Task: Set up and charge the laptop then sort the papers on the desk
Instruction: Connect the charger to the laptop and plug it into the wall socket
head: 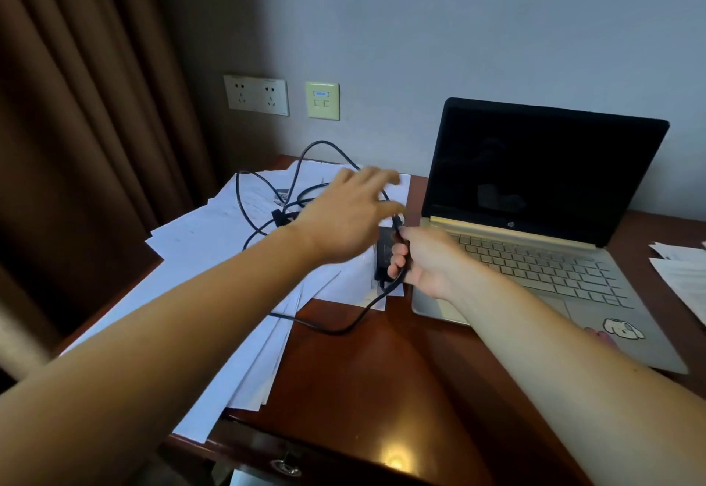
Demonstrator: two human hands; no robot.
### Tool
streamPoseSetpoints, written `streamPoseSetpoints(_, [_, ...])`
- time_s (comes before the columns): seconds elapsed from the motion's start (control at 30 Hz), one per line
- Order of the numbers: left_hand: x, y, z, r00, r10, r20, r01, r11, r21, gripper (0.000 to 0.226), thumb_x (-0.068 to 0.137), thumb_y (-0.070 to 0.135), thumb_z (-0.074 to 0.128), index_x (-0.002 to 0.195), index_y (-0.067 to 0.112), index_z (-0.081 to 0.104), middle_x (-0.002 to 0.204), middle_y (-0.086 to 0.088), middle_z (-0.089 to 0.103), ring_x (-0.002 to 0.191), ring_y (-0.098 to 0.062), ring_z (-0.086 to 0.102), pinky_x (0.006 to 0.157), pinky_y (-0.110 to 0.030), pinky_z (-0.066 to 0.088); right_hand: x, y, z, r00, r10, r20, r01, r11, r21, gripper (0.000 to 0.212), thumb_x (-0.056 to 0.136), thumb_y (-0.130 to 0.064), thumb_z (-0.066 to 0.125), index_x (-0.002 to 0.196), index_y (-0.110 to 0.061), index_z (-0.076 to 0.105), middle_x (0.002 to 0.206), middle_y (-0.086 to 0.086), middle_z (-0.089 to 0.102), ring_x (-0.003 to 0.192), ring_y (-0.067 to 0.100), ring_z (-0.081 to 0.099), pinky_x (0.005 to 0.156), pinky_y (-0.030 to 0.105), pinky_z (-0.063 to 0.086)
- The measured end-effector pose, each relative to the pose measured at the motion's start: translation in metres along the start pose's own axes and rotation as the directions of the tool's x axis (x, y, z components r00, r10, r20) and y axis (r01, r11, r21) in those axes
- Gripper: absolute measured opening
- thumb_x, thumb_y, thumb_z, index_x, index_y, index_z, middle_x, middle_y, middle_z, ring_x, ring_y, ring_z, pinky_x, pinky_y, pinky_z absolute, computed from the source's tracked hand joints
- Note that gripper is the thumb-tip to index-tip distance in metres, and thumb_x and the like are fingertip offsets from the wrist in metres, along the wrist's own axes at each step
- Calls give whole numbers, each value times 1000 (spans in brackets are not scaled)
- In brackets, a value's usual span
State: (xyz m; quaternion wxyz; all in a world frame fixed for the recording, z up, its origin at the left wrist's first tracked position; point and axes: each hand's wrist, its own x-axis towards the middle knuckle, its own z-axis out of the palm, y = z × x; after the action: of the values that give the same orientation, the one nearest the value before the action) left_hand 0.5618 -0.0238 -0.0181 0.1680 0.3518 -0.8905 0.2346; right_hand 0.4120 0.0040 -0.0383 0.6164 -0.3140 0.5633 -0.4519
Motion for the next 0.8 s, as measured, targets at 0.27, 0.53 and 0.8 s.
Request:
streamPoseSetpoints(0.27, [26, -20, -6, 952, -89, 292, 25, 976, 218, 28, 105, 38, 47, 112, 27, 72, 104, 2, 72, 93, -25, 65, 83, -34, 39, -7, 0, -12, 999, -40, 11, 40, 996, -79, 23, 106, -20, 40, 92, -7, 54, 61, 10, 62, 58, 25, 59, 65, 41, 56])
streamPoseSetpoints(0.53, [10, -64, -17, 602, -797, 42, 796, 604, 44, 27, 100, 10, 46, 119, 11, 64, 101, -17, 70, 85, -38, 61, 69, -38, 41, -6, 1, -17, 1000, -25, 9, 25, 1000, -14, 27, 105, -21, 42, 85, -9, 56, 63, 7, 59, 59, 24, 59, 75, 45, 57])
streamPoseSetpoints(0.8, [14, -14, -5, 968, 191, 161, -213, 968, 133, 56, 97, 17, 50, 151, 30, 45, 162, -5, 35, 154, -35, 19, 121, -60, 10, -1, 0, -8, 1000, -17, -6, 17, 999, 49, 27, 106, -23, 43, 89, -6, 57, 58, 3, 44, 49, 15, 38, 47, 28, 45])
